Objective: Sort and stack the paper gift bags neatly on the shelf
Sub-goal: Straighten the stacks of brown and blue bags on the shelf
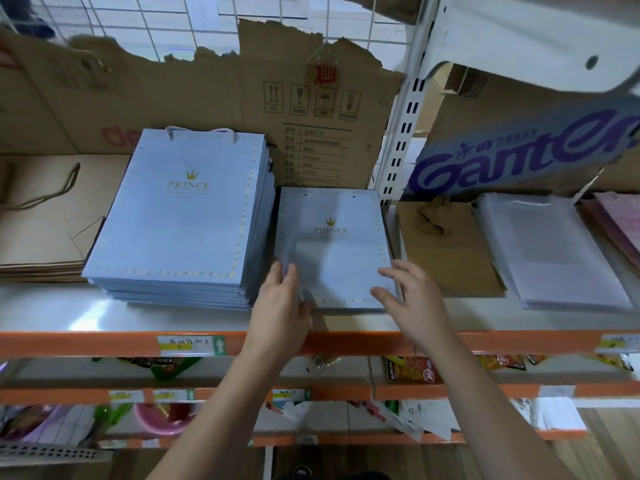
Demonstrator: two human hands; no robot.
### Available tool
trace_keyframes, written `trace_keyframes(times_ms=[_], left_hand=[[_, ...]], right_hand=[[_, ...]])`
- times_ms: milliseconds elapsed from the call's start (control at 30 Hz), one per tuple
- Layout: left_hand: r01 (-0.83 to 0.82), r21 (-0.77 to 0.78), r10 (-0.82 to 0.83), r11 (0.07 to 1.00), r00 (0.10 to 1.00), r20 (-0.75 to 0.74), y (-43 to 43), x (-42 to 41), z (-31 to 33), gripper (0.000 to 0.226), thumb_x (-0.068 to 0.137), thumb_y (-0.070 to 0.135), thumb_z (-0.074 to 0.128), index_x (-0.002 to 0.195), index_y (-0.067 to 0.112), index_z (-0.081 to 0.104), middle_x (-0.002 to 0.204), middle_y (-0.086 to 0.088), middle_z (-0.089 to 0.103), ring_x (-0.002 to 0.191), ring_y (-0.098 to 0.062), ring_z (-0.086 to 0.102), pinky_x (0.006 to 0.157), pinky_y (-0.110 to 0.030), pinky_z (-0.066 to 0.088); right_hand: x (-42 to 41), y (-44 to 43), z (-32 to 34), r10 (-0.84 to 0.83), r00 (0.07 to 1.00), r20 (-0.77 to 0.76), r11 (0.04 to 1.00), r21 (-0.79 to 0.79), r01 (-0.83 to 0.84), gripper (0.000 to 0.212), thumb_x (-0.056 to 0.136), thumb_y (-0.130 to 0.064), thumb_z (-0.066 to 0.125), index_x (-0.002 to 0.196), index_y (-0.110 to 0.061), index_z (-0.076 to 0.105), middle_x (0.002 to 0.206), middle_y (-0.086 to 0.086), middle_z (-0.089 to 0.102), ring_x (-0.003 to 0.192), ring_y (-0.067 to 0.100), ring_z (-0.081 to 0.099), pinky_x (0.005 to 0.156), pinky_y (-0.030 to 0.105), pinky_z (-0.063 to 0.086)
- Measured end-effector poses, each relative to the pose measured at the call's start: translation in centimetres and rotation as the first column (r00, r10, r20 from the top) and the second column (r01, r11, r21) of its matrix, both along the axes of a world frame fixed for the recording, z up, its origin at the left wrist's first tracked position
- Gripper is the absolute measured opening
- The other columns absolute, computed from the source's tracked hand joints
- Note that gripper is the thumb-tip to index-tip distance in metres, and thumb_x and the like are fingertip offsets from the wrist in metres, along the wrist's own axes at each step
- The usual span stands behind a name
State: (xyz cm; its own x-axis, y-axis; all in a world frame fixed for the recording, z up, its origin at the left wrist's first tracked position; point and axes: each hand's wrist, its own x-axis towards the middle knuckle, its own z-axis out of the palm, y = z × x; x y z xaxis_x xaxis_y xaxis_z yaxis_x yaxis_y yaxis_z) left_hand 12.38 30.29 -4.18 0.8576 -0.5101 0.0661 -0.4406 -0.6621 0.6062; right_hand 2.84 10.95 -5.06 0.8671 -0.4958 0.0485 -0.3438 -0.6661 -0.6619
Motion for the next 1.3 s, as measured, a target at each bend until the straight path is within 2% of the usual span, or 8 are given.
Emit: trace_keyframes(times_ms=[133, 233, 367, 500, 600, 733, 933, 1300], left_hand=[[0.021, -0.198, 0.047, 0.98, 0.942, 0.332, 1.9, 0.5, 5.8, 0.037, 0.092, 0.015, 0.062, 0.128, 0.009, 0.06, 0.125, -0.007, 0.064, 0.112, -0.025, 0.062, 0.093, -0.03, 0.045], [-0.128, -0.251, 0.224, 0.959, 0.889, 0.4, 4.7, 5.3, 8.1, 0.036, 0.093, 0.019, 0.062, 0.126, 0.005, 0.061, 0.12, -0.016, 0.065, 0.105, -0.035, 0.062, 0.089, -0.04, 0.048], [-0.31, -0.068, 0.317, 0.948, 0.916, 0.245, 8.5, 13.5, 8.6, 0.045, 0.095, 0.029, 0.057, 0.129, -0.001, 0.053, 0.127, -0.025, 0.057, 0.117, -0.038, 0.052, 0.098, -0.042, 0.039], [-0.347, -0.049, 0.349, 0.937, 0.937, 0.033, 11.7, 20.1, 8.0, 0.035, 0.091, 0.04, 0.059, 0.096, 0.006, 0.053, 0.083, -0.016, 0.056, 0.086, -0.04, 0.058, 0.074, -0.049, 0.05], [-0.309, -0.213, 0.262, 0.927, 0.939, -0.222, 13.1, 22.5, 8.0, 0.029, 0.094, 0.038, 0.059, 0.1, 0.01, 0.058, 0.078, -0.002, 0.058, 0.069, -0.019, 0.061, 0.057, -0.029, 0.044], [-0.226, -0.272, -0.003, 0.935, 0.764, -0.645, 14.1, 24.6, 7.3, 0.061, 0.062, 0.067, 0.075, 0.099, 0.02, 0.07, 0.084, 0.0, 0.075, 0.069, -0.015, 0.071, 0.063, -0.03, 0.052], [-0.339, -0.433, -0.084, 0.836, 0.7, -0.709, 13.4, 26.5, 5.3, 0.025, 0.091, 0.037, 0.059, 0.09, 0.017, 0.075, 0.085, -0.005, 0.074, 0.064, -0.02, 0.071, 0.054, -0.025, 0.056], [-0.286, -0.397, -0.091, 0.872, 0.701, -0.707, 13.4, 27.1, 5.2, 0.026, 0.088, 0.037, 0.061, 0.099, 0.016, 0.073, 0.094, -0.007, 0.075, 0.072, -0.025, 0.071, 0.069, -0.033, 0.055]], right_hand=[[2.7, 1.7, 1.9, 0.056, 0.977, 0.207, 0.993, 0.089, -0.076, 0.027, 0.099, -0.025, 0.052, 0.12, -0.017, 0.066, 0.128, -0.004, 0.057, 0.113, 0.004, 0.052, 0.097, 0.016, 0.042], [6.5, 3.6, 2.3, 0.094, 0.973, 0.211, 0.948, 0.279, -0.152, 0.026, 0.1, -0.024, 0.048, 0.119, -0.022, 0.065, 0.121, -0.008, 0.063, 0.113, 0.003, 0.055, 0.101, 0.026, 0.045], [12.5, 6.3, 2.3, 0.095, 0.979, 0.178, 0.857, 0.485, -0.171, 0.03, 0.102, -0.026, 0.044, 0.125, -0.02, 0.062, 0.127, -0.001, 0.061, 0.122, 0.015, 0.054, 0.108, 0.042, 0.042], [18.0, 8.3, 2.8, 0.057, 0.995, 0.085, 0.763, 0.639, -0.099, 0.061, 0.094, -0.055, 0.045, 0.139, -0.014, 0.05, 0.14, 0.002, 0.052, 0.13, 0.02, 0.046, 0.112, 0.045, 0.035], [20.6, 9.2, 3.0, 0.038, 0.999, 0.02, 0.676, 0.736, -0.04, 0.082, 0.086, -0.073, 0.038, 0.146, -0.018, 0.04, 0.149, -0.001, 0.042, 0.139, 0.02, 0.036, 0.116, 0.044, 0.026], [22.7, 10.1, 3.2, -0.006, 0.998, 0.058, 0.612, 0.79, -0.043, 0.071, 0.094, -0.067, 0.02, 0.144, -0.022, 0.044, 0.146, 0.0, 0.047, 0.136, 0.019, 0.04, 0.116, 0.041, 0.027], [24.5, 11.0, 3.0, -0.127, 0.99, 0.066, 0.543, 0.839, 0.014, 0.093, 0.073, -0.088, 0.023, 0.142, -0.03, 0.046, 0.141, -0.001, 0.052, 0.132, 0.022, 0.046, 0.113, 0.047, 0.032], [25.1, 11.0, 2.8, -0.082, 0.989, 0.124, 0.591, 0.805, -0.052, 0.067, 0.098, -0.062, 0.011, 0.141, -0.027, 0.048, 0.143, -0.003, 0.05, 0.133, 0.015, 0.043, 0.116, 0.04, 0.027]])
